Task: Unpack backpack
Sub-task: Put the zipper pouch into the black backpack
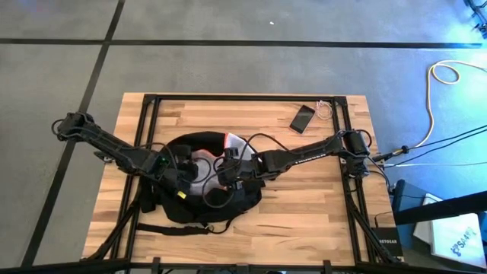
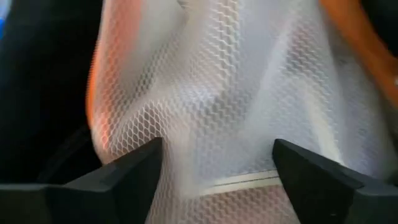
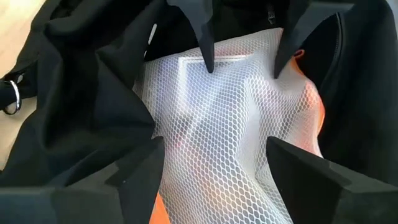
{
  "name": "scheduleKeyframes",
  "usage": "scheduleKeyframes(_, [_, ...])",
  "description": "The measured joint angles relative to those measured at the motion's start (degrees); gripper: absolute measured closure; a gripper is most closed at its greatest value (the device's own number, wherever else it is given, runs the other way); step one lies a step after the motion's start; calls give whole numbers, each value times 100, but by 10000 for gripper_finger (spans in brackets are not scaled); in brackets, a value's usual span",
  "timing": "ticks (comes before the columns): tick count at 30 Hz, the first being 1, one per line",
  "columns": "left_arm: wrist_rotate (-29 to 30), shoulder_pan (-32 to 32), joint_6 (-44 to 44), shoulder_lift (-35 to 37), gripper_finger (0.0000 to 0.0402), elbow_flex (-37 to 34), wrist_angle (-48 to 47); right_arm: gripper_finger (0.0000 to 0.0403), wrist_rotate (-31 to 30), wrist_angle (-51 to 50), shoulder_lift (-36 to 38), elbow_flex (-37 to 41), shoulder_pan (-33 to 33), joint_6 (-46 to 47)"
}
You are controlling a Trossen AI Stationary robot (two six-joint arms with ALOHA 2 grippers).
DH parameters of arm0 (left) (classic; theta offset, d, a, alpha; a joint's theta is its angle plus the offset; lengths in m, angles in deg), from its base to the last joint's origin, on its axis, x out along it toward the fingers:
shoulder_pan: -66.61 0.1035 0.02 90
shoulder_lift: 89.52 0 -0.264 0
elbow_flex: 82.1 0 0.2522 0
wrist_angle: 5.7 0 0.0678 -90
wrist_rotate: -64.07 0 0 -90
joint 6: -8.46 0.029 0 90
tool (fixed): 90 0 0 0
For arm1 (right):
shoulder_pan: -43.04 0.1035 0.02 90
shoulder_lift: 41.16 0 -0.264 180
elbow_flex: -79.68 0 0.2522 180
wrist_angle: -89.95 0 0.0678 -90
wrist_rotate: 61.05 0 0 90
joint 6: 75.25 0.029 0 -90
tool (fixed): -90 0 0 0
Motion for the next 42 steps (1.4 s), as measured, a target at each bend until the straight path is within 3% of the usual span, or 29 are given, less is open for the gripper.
scheduleKeyframes(3, [-84, 52, 40, -5, 180, -1, 11, 139, 28, -2, 0, 0, 2, 0])
scheduleKeyframes(10, [-473, 261, 111, -1, 367, -1, 8, 139, 85, -4, 0, 0, 1, 2])
scheduleKeyframes(12, [-498, 261, 109, 44, 391, -1, -47, 139, 85, -4, 0, 0, 2, 0])
scheduleKeyframes(29, [40, 117, -121, 54, 402, 1185, -2038, 139, 87, -9, 0, 1, 1, 2])
scheduleKeyframes(37, [-110, 117, 228, 56, 401, 1580, -3067, 139, 54, -216, 0, 1, 2, 2])
scheduleKeyframes(42, [-397, 88, 78, 58, 401, 1621, -3372, 139, -532, -1019, 86, 2, 7, 23])
